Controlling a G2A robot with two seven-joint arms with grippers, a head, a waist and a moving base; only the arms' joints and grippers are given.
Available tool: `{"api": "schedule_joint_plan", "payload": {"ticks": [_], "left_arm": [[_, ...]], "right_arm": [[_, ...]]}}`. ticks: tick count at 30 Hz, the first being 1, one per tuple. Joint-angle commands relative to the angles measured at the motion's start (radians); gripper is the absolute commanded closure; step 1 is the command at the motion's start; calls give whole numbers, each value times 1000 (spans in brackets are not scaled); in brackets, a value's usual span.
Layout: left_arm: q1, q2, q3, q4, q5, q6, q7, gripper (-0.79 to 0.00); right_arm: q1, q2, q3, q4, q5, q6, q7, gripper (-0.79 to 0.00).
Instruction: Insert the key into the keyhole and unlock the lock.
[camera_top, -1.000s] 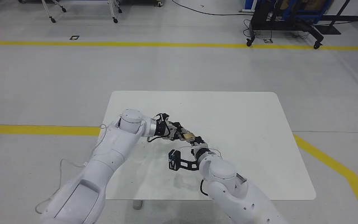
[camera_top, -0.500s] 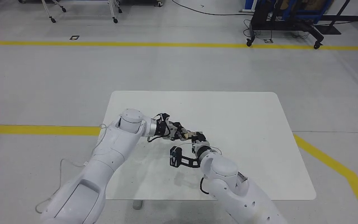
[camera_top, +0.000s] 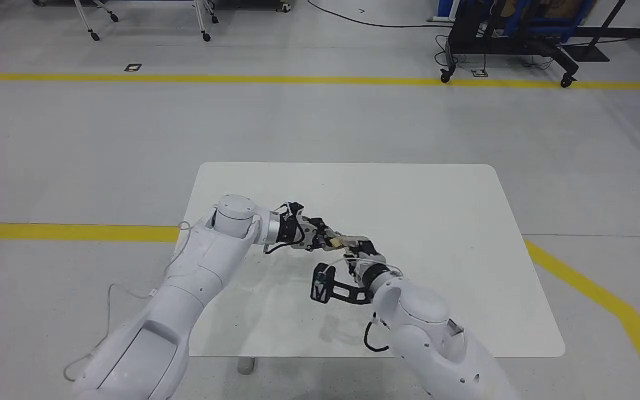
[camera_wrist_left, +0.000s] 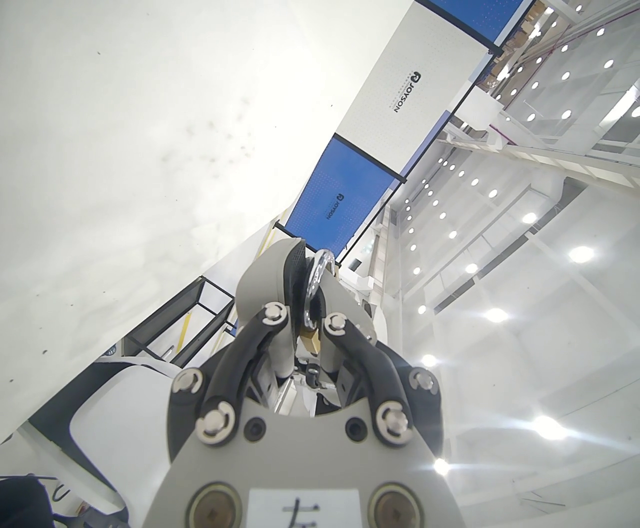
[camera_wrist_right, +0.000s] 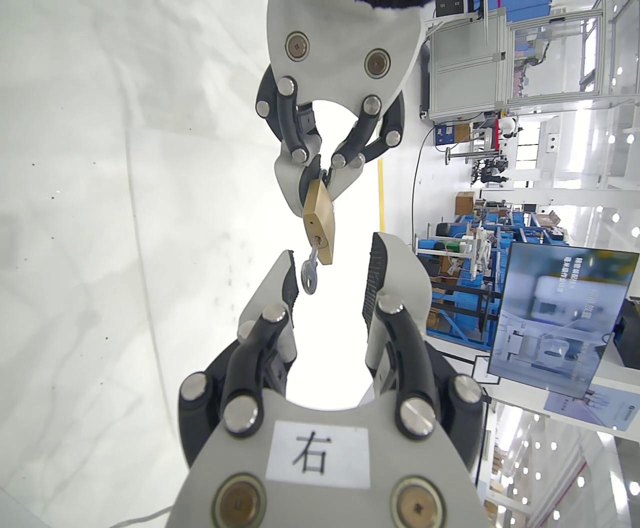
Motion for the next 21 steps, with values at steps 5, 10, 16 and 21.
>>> {"api": "schedule_joint_plan", "payload": {"ticks": [5, 10, 16, 21], "left_arm": [[1, 0, -2, -1, -5, -1, 2, 0], [0, 1, -1, -1, -4, 0, 4, 0], [-1, 1, 1, -4, 2, 2, 7, 0], [0, 2, 0, -5, 1, -1, 9, 0]], "right_arm": [[-35, 10, 57, -22, 21, -21, -51, -296], [-53, 17, 82, -29, 26, -46, -91, -6], [-42, 19, 67, -10, 8, -66, -117, 0], [-10, 12, 57, 27, 35, -54, -104, 0]]}}
